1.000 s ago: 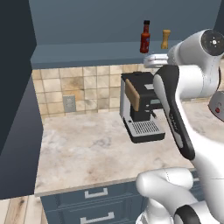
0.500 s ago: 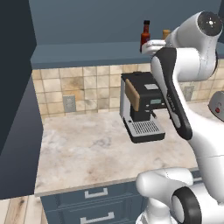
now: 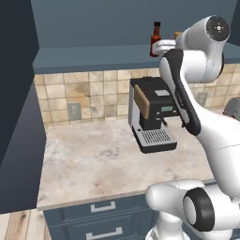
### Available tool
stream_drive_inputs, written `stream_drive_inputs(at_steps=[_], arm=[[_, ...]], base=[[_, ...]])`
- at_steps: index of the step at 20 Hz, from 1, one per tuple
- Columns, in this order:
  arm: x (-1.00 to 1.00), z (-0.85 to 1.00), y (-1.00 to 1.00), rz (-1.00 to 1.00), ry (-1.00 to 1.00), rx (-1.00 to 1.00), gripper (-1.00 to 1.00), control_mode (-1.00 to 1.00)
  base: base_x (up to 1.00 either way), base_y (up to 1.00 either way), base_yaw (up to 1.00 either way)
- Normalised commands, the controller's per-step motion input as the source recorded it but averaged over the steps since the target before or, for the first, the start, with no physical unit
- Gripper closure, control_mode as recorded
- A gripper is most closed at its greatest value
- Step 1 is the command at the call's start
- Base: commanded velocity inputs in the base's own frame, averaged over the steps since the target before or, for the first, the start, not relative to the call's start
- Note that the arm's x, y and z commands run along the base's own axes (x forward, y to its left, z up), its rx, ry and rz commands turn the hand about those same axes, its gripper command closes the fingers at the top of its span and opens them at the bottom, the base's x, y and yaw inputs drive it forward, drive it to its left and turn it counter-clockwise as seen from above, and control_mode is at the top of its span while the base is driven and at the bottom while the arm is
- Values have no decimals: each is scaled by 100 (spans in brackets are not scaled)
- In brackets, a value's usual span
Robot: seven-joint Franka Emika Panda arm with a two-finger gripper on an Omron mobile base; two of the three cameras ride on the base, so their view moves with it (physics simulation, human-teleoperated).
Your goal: Take 2 condiments from the cabinet and move them on the counter near the stove.Make sure the condiments are lined up with each other, next to each other.
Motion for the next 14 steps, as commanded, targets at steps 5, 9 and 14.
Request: stream_drive_inputs(at_steps=[5,9,14], arm=[[56,0,-16,0,4,1,-100,-100],[53,0,0,0,13,0,-100,-100],[45,0,0,0,13,0,-100,-100]], base=[[0,0,0],[0,0,0],[0,0,0]])
